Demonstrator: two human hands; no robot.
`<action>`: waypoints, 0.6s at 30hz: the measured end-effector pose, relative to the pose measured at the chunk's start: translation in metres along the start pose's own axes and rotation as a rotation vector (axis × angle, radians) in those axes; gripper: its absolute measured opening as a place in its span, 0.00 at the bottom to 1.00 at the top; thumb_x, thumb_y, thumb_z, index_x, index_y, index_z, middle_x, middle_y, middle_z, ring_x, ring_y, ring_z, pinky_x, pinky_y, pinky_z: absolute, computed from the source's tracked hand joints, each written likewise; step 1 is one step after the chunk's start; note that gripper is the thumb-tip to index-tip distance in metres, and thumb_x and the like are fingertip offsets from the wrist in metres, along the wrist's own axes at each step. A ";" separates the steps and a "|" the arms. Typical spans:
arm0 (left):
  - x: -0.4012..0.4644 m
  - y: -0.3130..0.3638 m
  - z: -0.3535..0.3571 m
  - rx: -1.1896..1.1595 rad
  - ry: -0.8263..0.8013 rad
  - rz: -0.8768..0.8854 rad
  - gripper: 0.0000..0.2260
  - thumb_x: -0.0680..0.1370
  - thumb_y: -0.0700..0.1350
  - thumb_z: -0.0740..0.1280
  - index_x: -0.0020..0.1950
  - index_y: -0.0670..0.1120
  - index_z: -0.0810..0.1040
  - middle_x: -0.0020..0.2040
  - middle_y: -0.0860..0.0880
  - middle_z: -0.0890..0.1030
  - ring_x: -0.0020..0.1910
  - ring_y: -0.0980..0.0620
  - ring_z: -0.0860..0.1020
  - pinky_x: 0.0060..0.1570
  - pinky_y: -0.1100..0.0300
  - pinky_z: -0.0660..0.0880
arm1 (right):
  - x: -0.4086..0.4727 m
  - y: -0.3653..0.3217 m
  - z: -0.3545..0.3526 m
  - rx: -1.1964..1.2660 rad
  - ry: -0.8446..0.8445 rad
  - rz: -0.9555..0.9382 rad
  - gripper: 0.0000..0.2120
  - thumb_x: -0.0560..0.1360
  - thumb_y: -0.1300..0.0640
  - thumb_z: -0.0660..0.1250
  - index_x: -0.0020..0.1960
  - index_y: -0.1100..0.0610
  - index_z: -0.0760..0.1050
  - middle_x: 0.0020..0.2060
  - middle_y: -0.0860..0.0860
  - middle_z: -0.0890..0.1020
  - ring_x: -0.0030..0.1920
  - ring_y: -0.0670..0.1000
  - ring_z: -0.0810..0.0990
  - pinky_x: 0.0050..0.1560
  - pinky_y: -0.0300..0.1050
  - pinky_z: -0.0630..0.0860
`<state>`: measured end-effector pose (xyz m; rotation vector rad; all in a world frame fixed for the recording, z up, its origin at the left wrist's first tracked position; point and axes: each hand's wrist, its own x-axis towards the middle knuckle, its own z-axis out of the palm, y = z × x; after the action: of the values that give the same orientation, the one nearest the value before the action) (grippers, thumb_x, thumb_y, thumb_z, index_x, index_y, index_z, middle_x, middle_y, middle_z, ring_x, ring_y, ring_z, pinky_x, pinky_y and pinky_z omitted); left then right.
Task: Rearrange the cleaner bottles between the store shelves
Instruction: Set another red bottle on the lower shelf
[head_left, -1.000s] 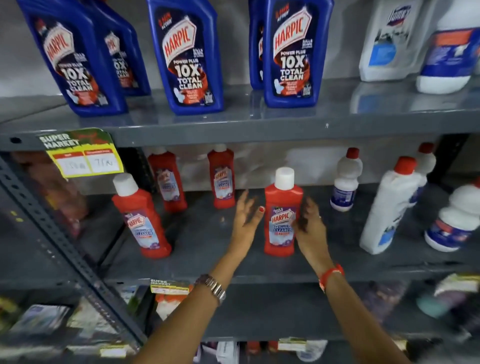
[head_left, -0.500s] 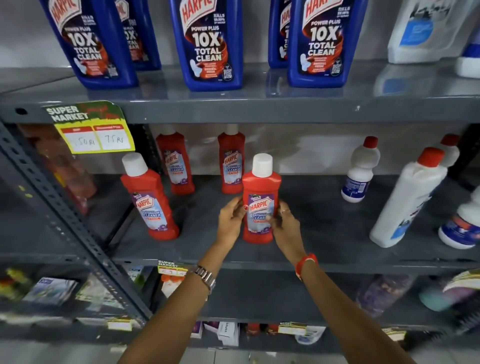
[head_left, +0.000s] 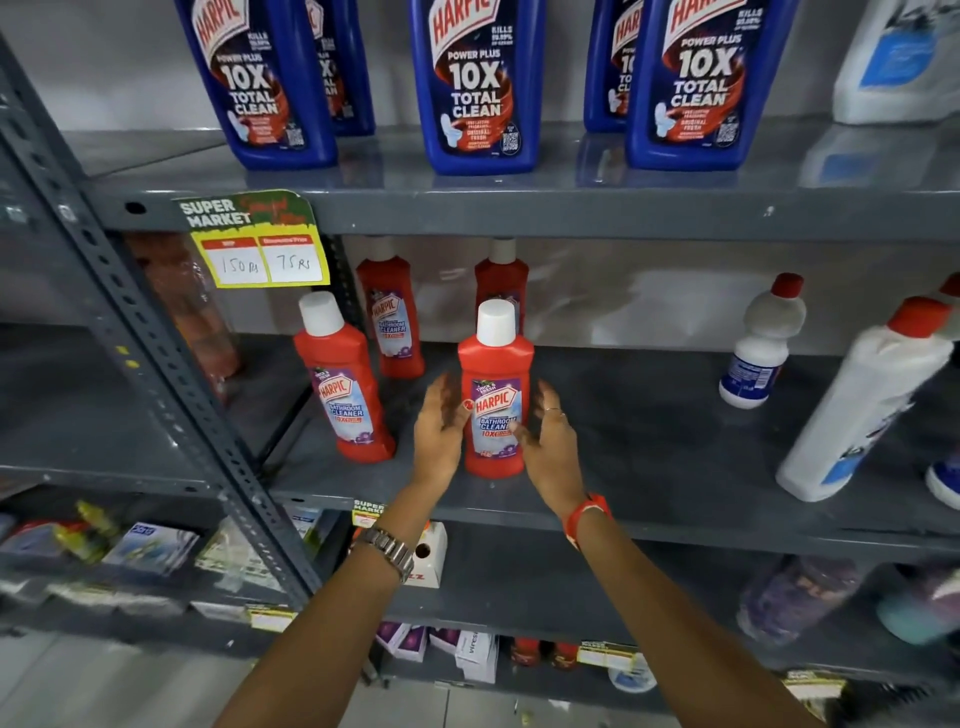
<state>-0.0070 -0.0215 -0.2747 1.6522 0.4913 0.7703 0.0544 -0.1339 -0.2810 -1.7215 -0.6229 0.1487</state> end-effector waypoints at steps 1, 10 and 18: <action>-0.004 0.006 0.000 -0.014 0.058 0.058 0.21 0.77 0.35 0.61 0.69 0.41 0.62 0.67 0.40 0.71 0.66 0.45 0.70 0.64 0.59 0.70 | -0.003 -0.004 -0.002 0.002 0.037 -0.013 0.27 0.74 0.59 0.65 0.70 0.57 0.59 0.68 0.58 0.70 0.66 0.56 0.71 0.64 0.54 0.72; -0.024 0.144 -0.014 -0.189 0.312 0.924 0.18 0.77 0.38 0.62 0.66 0.49 0.65 0.56 0.47 0.74 0.53 0.52 0.76 0.53 0.65 0.73 | -0.019 -0.120 -0.039 0.048 0.407 -0.581 0.15 0.75 0.67 0.62 0.60 0.58 0.71 0.56 0.49 0.76 0.56 0.45 0.76 0.55 0.45 0.79; 0.032 0.236 -0.029 -0.025 0.217 0.774 0.20 0.78 0.42 0.61 0.69 0.44 0.63 0.68 0.47 0.67 0.67 0.56 0.67 0.59 0.74 0.68 | 0.030 -0.228 -0.061 -0.123 0.406 -0.630 0.18 0.75 0.66 0.61 0.64 0.59 0.69 0.59 0.56 0.76 0.60 0.55 0.74 0.63 0.49 0.73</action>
<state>-0.0262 -0.0322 -0.0355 1.7433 -0.0380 1.5233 0.0316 -0.1462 -0.0441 -1.5305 -0.8440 -0.6759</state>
